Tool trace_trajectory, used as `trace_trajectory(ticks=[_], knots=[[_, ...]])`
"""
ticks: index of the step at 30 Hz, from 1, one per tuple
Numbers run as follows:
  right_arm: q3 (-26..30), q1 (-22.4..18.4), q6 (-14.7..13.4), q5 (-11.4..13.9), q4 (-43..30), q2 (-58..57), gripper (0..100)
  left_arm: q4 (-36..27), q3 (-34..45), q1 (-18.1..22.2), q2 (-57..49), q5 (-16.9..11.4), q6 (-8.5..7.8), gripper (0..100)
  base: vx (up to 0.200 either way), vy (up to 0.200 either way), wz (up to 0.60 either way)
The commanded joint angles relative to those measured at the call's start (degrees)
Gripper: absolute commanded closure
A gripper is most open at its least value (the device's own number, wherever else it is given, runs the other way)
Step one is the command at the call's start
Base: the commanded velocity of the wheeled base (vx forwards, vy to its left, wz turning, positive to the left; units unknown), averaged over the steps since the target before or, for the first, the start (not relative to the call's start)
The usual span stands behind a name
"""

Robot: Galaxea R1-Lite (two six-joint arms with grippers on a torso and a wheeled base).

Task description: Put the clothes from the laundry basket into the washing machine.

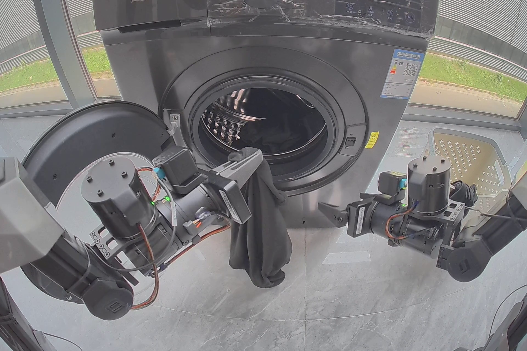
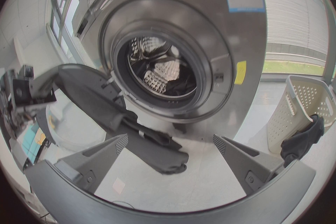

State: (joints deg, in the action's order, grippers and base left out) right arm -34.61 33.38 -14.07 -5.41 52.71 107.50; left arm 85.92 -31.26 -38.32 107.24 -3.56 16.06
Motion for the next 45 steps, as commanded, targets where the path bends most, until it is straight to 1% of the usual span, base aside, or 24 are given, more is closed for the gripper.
trace_trajectory(ticks=[1, 3, 5, 7, 13, 20, 23, 29, 31, 36, 39, 42, 45], knots=[[1.56, -0.51, 0.44, 1.72, 0.02, 3.16, 0, -0.14, -0.3, -0.18, -3.35, -0.22, 0.03, 100, 0.0, 0.0, 0.0], [1.56, -0.77, 0.44, 2.51, 0.02, 4.04, 0, -0.14, -0.3, -0.18, -3.44, -0.22, 0.03, 100, 0.0, 0.0, 0.0], [1.47, -0.86, 0.53, 3.83, 0.29, 5.79, 0, 0.21, -0.3, -0.27, -3.53, -0.31, 0.03, 100, 0.0, 0.0, 0.0], [1.39, -0.77, 0.62, 4.62, 1.52, 7.73, 0, 0.3, -0.3, -0.36, -3.71, -0.57, 0.03, 100, 0.0, 0.0, 0.0], [-0.37, -0.77, 1.06, 4.71, 8.55, 15.29, 0, 0.13, -0.21, -0.44, -5.02, -1.27, 0.03, 100, 0.0, 0.0, 0.0], [-5.38, -0.33, 1.41, 4.97, 9.07, 19.86, 0, 0.13, -0.03, -0.53, -5.02, -1.71, 0.03, 100, 0.0, 0.0, 0.0], [-6.61, 0.28, 1.41, 5.24, 9.25, 20.82, 0, 0.13, -0.21, -0.62, -5.02, -1.71, 0.03, 100, 0.0, 0.0, 0.0], [-5.12, 3.01, 1.41, 6.64, 10.92, 20.91, 0, 0.13, -0.38, -0.53, -4.41, -1.71, 0.03, 100, 0.0, 0.0, 0.0], [-4.24, 4.77, 1.41, 6.64, 11.89, 21.09, 0, 0.13, -0.38, -0.53, -4.41, -1.89, 0.03, 100, 0.0, 0.0, 0.0], [-1.95, 7.14, 1.5, 6.73, 14.35, 22.05, 0, 0.13, -0.82, -0.36, -4.32, -2.15, 0.12, 100, 0.0, 0.0, 0.0], [-0.72, 7.4, 1.59, 6.99, 15.23, 22.05, 0, 0.21, -1.17, -0.09, -4.23, -2.15, 0.12, 100, 0.0, 0.0, 0.0], [0.33, 7.23, 1.68, 8.05, 16.19, 22.23, 0, 0.21, -1.26, -0.09, -4.23, -2.15, 0.12, 100, 0.0, 0.0, 0.0], [-0.02, 6.7, 1.68, 8.23, 17.16, 23.2, 0, 0.21, -1.17, -0.09, -4.32, -2.15, 0.12, 100, 0.0, 0.0, 0.0]])
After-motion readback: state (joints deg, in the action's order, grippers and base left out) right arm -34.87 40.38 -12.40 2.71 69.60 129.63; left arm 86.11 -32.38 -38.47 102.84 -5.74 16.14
